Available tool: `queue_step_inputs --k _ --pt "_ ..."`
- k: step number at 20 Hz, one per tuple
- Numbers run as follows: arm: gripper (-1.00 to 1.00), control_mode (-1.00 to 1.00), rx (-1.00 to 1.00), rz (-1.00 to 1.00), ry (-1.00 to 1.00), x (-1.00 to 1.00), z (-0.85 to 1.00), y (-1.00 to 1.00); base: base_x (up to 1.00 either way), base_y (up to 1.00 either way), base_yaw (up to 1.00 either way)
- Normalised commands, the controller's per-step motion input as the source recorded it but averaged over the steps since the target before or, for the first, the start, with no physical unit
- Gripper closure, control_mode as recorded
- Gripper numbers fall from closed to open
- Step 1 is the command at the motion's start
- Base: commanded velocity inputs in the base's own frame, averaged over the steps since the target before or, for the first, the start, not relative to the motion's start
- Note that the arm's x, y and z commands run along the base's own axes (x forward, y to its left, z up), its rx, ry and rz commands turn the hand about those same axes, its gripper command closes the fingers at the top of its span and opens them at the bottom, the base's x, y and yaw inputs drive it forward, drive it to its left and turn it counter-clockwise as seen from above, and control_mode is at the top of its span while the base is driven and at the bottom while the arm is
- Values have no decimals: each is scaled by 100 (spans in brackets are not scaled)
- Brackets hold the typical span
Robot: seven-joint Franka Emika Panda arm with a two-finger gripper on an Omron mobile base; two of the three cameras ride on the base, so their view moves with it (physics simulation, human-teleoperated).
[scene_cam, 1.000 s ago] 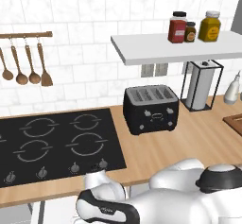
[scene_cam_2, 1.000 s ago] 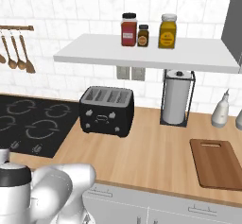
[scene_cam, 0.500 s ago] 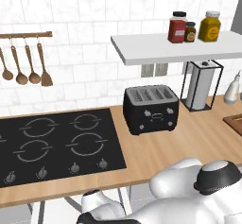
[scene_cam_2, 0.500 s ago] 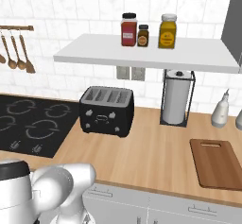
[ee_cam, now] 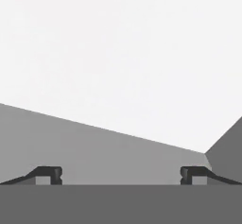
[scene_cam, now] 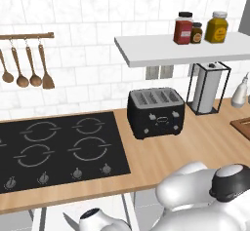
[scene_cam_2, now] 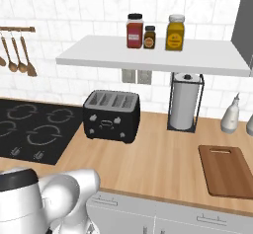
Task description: Pick up the knife from the drawer and place it on the cutting board. Then place the meat from the plate to the cutting board.
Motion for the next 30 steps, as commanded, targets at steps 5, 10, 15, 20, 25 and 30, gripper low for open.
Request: queue_step_inputs --k 5,10,15,20,25,30 --pt "-100 -100 0 12 -34 94 62 -6 0 0 0" --pt "-100 -100 0 14 -26 59 1 -2 0 0 0" --pt "-100 -100 0 13 -18 46 -16 2 0 0 0" --pt "-100 -100 0 9 -2 40 -1 3 0 0 0" --pt "-100 -100 0 7 0 23 -21 1 0 0 0" --pt "-100 -100 -3 5 0 0 -56 23 0 0 0"
